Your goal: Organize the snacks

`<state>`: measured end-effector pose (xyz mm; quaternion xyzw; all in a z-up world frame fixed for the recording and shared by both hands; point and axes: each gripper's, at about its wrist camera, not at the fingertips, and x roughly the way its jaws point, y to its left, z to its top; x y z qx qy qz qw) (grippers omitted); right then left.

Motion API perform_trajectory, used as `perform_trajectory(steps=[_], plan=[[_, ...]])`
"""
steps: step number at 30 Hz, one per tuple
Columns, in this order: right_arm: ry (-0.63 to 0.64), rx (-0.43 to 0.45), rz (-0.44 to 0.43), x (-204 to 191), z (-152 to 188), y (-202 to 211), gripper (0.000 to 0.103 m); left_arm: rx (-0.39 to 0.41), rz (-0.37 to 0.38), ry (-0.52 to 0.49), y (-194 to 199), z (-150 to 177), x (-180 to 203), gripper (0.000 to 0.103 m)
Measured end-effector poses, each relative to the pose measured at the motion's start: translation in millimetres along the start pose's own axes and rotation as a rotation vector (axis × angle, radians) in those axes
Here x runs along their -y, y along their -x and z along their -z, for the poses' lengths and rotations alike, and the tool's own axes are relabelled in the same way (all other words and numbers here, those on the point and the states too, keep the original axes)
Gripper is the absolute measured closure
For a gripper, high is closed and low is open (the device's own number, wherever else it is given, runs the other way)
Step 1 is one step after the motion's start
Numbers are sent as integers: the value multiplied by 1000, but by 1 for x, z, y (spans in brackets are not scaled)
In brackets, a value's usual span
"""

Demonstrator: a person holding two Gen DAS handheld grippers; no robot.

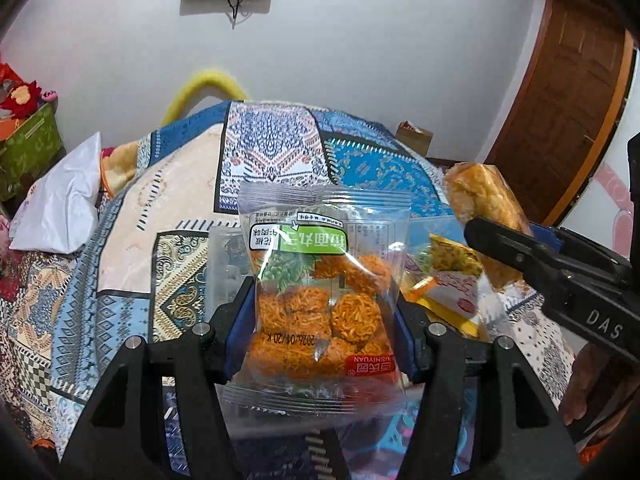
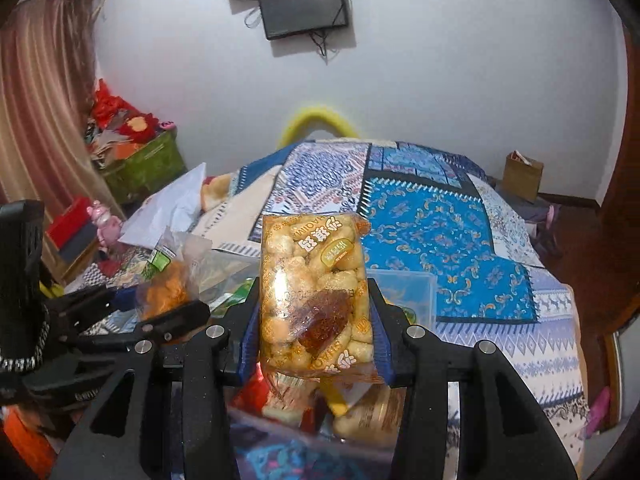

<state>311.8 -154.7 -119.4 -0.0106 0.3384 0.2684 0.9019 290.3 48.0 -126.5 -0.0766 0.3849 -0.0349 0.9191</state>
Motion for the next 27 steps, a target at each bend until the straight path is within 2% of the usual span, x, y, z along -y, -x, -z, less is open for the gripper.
perform_trajectory(steps=[8,12,16,20,24,27], plan=[[-6,-103,13,5,11,-43,60,-62,-29,14,-43,0,-4,44],[23,-100,25,0,15,-40,60,-74,-46,9,-51,3,-7,43],[41,-115,29,-2,13,-37,58,-79,-26,33,-45,1,-9,43],[47,-78,34,-3,11,-23,42,-60,-9,33,-33,-1,-9,43],[58,-54,33,-6,8,-5,42,-39,2,15,-17,-2,-4,41],[65,-28,32,-8,7,12,42,-14,2,-1,-5,-5,2,34]])
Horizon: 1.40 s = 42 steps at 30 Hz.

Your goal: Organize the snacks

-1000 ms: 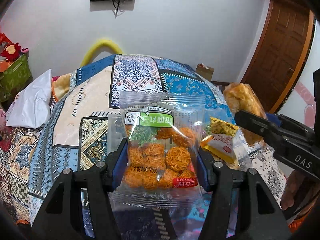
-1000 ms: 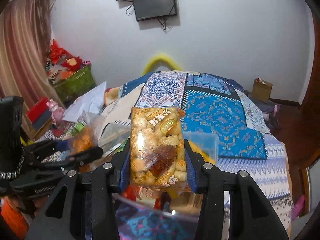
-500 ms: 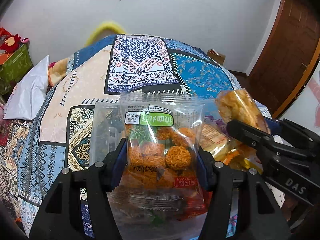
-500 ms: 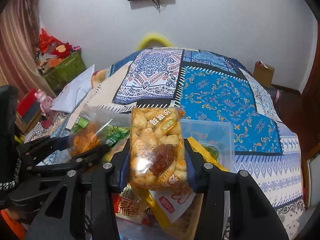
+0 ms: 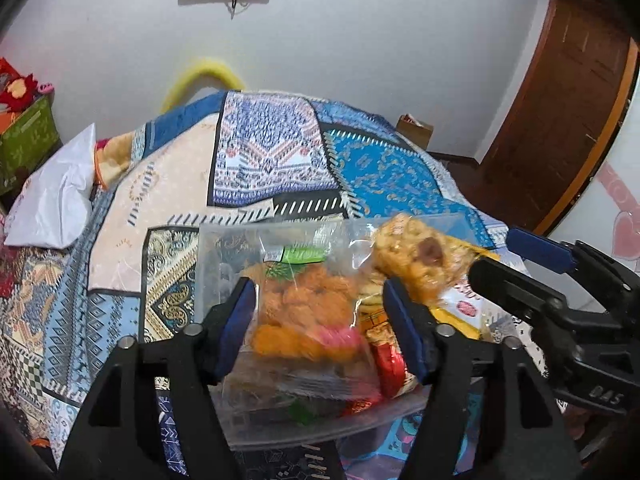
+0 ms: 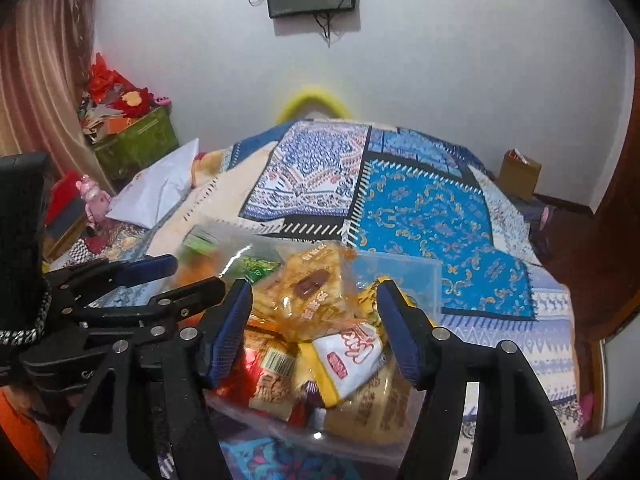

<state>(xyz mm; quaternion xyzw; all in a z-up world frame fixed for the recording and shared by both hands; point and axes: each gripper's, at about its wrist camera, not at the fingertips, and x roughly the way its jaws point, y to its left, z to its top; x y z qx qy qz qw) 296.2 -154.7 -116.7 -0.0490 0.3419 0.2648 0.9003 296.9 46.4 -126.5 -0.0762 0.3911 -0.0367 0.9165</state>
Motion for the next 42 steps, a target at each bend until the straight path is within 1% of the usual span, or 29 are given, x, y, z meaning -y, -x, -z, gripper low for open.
perform_trajectory(steps=[2,6,11,16,18,20,21,24,25,26,27,28,30,32,35,42], plan=[[-6,19,-5,-1,0,12,42,12,-14,-1,7,-2,2,33],[-7,71,-5,-2,0,38,42,49,10,8,31,-4,5,33],[-8,146,-8,-8,-1,79,42,174,-19,-44,88,2,17,33],[-20,218,-23,-14,4,119,41,302,-8,-76,155,13,31,33],[-25,249,-31,-17,7,135,38,349,-12,-87,178,18,36,33],[-25,290,-31,-21,13,152,30,391,-11,-90,201,24,40,33],[-20,312,-24,-23,15,162,29,407,-9,-89,211,27,42,32],[-13,349,-22,-29,21,179,27,452,-10,-88,233,36,45,25],[-14,362,-22,-30,23,185,23,468,-8,-92,240,39,47,25],[-14,376,-21,-31,26,189,18,476,-9,-97,245,41,48,25],[-14,388,-17,-32,28,192,16,485,-13,-102,250,44,49,22],[-12,397,-10,-33,31,194,13,489,-17,-103,251,46,50,13],[-9,400,-5,-34,32,194,9,512,-21,-96,256,50,50,6],[-13,402,9,-33,34,194,6,523,-28,-101,258,54,51,6],[-17,406,29,-32,36,191,1,519,-36,-104,257,58,52,2],[-28,409,33,-29,41,191,0,513,-40,-104,251,63,52,2]])
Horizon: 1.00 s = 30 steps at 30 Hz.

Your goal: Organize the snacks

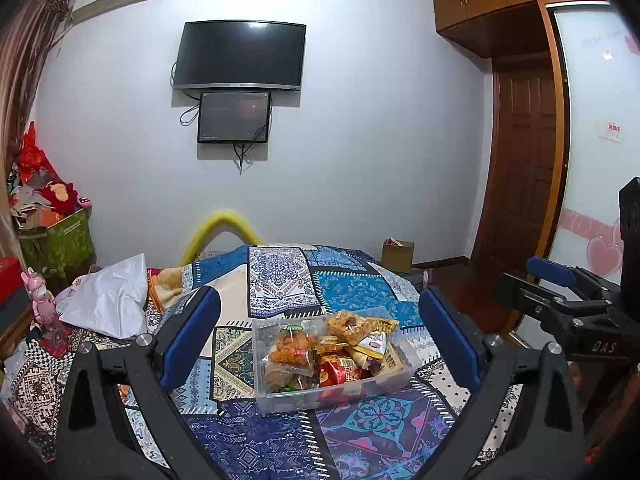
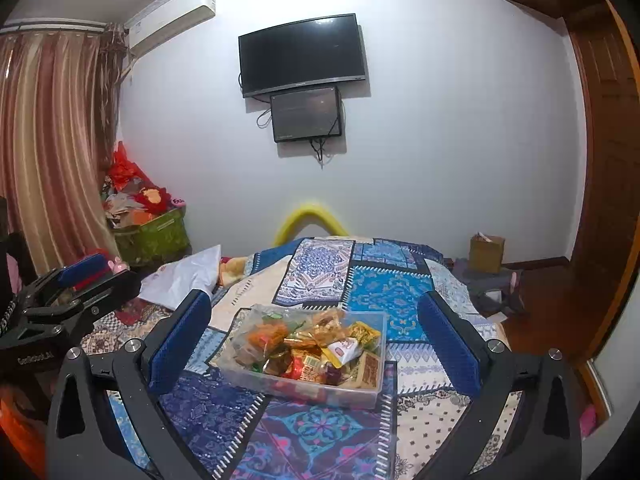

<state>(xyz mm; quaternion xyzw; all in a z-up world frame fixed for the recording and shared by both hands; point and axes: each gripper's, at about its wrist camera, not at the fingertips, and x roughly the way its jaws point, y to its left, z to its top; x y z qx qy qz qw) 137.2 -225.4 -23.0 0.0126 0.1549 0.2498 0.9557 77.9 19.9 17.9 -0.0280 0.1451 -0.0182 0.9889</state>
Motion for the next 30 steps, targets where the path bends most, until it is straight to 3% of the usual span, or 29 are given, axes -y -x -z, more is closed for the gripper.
perform_trajectory(steps=[30], plan=[[0,-8,-17,0,5,3,0,-6,0,-6,-1,4,3,2]])
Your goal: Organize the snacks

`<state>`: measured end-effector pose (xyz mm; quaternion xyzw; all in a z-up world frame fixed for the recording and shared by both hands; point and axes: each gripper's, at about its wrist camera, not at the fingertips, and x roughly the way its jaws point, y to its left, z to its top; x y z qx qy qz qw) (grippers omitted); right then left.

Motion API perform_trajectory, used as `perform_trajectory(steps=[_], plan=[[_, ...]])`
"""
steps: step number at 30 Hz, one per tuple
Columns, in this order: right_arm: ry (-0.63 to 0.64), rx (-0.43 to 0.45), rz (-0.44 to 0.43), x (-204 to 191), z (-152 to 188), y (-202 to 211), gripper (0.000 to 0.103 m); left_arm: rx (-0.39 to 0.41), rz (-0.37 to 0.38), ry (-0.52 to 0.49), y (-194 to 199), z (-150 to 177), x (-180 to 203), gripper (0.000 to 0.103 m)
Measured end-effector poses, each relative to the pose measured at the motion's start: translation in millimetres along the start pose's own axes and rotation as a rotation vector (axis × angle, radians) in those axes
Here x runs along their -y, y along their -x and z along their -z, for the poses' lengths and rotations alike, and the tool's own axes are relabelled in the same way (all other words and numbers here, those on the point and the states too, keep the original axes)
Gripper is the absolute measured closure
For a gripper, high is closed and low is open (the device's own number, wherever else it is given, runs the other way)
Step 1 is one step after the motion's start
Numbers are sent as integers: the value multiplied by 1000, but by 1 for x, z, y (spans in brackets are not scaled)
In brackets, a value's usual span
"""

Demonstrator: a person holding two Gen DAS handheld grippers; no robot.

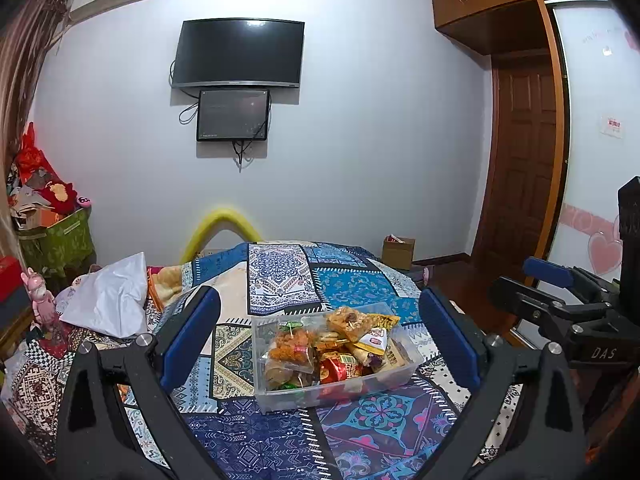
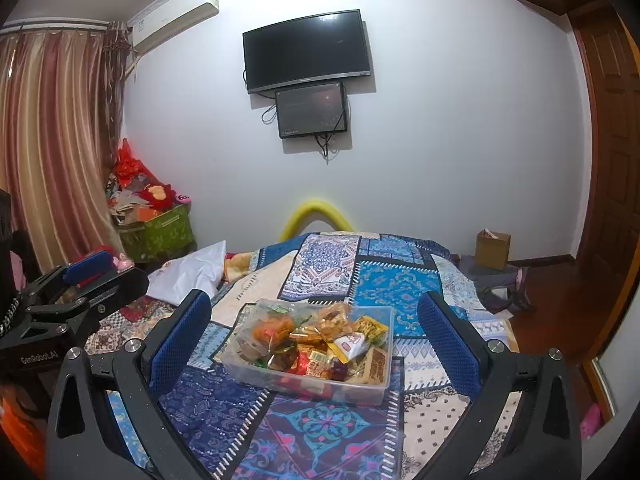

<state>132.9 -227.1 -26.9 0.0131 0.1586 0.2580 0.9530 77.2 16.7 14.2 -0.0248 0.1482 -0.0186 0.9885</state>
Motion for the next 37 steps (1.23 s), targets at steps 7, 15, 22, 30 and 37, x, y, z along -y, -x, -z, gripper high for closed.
perform_trajectory(steps=[7,15,22,30,37], plan=[[-2,2,-1,0,-1,0,0,3,2,-4,1,-1,2,2],[2,3,-4,0,-2,1,0,-3,14,-2,0,-1,2,2],[-1,5,-2,3,-2,1,0,-3,20,4,0,-1,2,2],[1,4,-1,3,-2,1,0,-16,24,10,-3,0,2,2],[1,4,0,4,-1,1,0,-25,40,7,-5,1,4,2]])
